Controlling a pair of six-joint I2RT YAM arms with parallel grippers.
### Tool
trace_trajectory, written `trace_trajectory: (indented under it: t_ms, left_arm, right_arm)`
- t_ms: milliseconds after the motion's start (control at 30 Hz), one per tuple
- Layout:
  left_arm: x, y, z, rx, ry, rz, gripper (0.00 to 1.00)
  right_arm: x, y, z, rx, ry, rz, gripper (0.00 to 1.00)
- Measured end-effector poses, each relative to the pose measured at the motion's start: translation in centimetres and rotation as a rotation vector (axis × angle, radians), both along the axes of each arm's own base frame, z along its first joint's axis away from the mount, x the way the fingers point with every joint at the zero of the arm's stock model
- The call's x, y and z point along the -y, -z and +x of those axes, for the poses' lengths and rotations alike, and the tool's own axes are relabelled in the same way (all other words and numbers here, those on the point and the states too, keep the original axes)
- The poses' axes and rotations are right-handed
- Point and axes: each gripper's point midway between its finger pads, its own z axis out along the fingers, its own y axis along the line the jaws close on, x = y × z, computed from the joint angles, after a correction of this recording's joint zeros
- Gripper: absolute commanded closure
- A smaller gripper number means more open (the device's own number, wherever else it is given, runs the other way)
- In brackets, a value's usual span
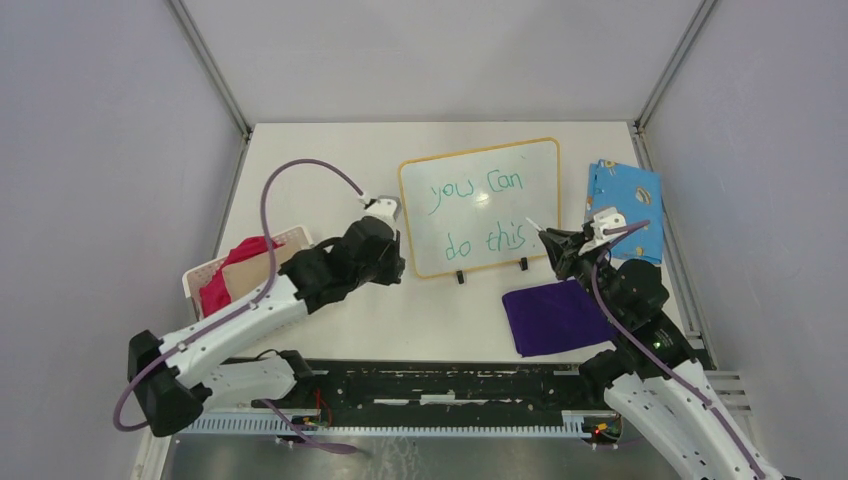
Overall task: Write a sentence on the whiteboard
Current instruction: Close the whiteboard marker at the center of the board.
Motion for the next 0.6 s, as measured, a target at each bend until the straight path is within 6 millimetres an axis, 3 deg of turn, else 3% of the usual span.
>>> trace_trajectory:
  t_ms: [133,367,467,600]
  left_arm:
    - [0.6,-6.3,1.7,0.140,-0.045,-0.159,0.98]
    - [0.6,-14.4,5.6,0.292,-0.137,-0.401,0.98]
    - [0.5,-17.7,6.9,0.344,-0.167,-0.542,0.98]
    - [1.1,-22.0,7.4,0.403,-0.177,-0.739,0.98]
  right_arm:
    - [-1.7,-2.9,0.6,0.043,-0.060,0.063,1.00]
    - [-5.0,-10.1,1.1,0.166,-0.192,0.190,1.00]
    - [-7.2,-13.0,0.3,0.232,-0.272,0.233,1.00]
    - [-10.6,-14.9,-2.1,0.296,-0.382,0.260,1.00]
